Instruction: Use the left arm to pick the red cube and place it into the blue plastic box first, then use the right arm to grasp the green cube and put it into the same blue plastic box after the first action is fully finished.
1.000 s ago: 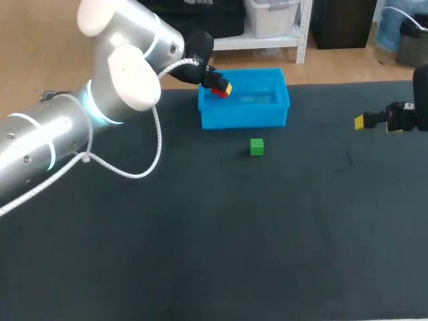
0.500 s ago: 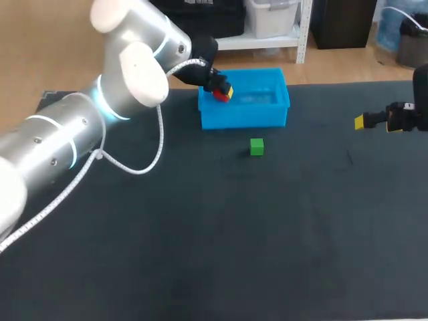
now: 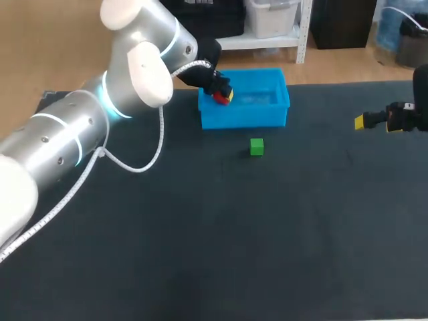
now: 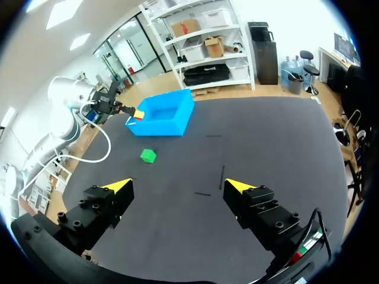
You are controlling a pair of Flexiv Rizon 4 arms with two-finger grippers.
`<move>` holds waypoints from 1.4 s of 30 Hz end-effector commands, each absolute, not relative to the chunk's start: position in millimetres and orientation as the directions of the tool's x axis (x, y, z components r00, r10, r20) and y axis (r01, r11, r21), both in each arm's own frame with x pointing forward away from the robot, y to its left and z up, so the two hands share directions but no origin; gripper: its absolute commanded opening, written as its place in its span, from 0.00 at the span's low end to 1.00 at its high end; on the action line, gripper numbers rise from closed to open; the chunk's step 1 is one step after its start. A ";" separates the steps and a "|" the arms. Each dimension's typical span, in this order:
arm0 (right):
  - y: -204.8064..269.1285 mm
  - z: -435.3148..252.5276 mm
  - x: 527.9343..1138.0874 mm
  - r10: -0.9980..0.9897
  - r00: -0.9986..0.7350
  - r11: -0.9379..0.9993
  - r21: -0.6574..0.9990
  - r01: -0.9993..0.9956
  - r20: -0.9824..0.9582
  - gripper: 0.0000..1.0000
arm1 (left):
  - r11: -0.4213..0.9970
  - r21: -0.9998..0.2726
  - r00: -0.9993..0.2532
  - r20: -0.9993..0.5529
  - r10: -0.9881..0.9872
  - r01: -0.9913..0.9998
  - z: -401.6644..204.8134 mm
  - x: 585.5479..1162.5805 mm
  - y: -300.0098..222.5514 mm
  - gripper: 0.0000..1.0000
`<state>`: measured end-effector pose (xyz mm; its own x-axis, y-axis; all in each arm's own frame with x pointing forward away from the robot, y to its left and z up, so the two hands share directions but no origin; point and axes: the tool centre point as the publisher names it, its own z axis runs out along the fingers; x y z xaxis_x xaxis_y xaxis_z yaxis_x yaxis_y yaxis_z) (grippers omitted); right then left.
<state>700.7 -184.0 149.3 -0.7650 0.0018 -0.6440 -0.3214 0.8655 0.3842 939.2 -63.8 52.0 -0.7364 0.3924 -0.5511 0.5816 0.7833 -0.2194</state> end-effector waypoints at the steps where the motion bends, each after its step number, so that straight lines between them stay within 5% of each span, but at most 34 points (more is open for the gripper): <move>1: -184.8 149.3 700.9 0.000 -0.766 0.864 0.385 -0.323 -0.643 1.00 | 0.783 -0.217 -0.744 -0.529 0.408 0.583 51.5 948.2 -69.3 0.00; 4: -184.8 149.3 700.9 0.000 -0.766 0.864 0.385 -0.323 -0.643 1.00 | 0.779 -0.206 -0.738 -0.528 0.420 0.592 52.1 948.2 -70.6 0.02; 5: -184.8 149.3 700.9 0.000 -0.766 0.864 0.385 -0.323 -0.643 1.00 | 0.777 -0.205 -0.736 -0.528 0.424 0.595 52.5 947.8 -71.3 0.20; 10: -184.8 149.3 700.9 0.000 -0.766 0.864 0.385 -0.323 -0.643 1.00 | 0.772 -0.199 -0.731 -0.526 0.435 0.603 54.7 947.5 -72.4 0.40; 20: -184.8 149.3 700.9 0.000 -0.766 0.864 0.385 -0.323 -0.643 1.00 | 0.773 -0.187 -0.731 -0.515 0.448 0.606 55.8 946.1 -71.8 0.53; 28: -184.8 149.3 700.9 0.000 -0.766 0.864 0.385 -0.323 -0.643 1.00 | 0.766 -0.165 -0.707 -0.540 0.457 0.621 77.8 940.4 -72.4 0.83; 42: -184.8 149.3 700.9 0.000 -0.766 0.864 0.385 -0.323 -0.643 1.00 | 0.782 -0.144 -0.697 -0.568 0.437 0.607 121.2 890.0 -44.7 0.95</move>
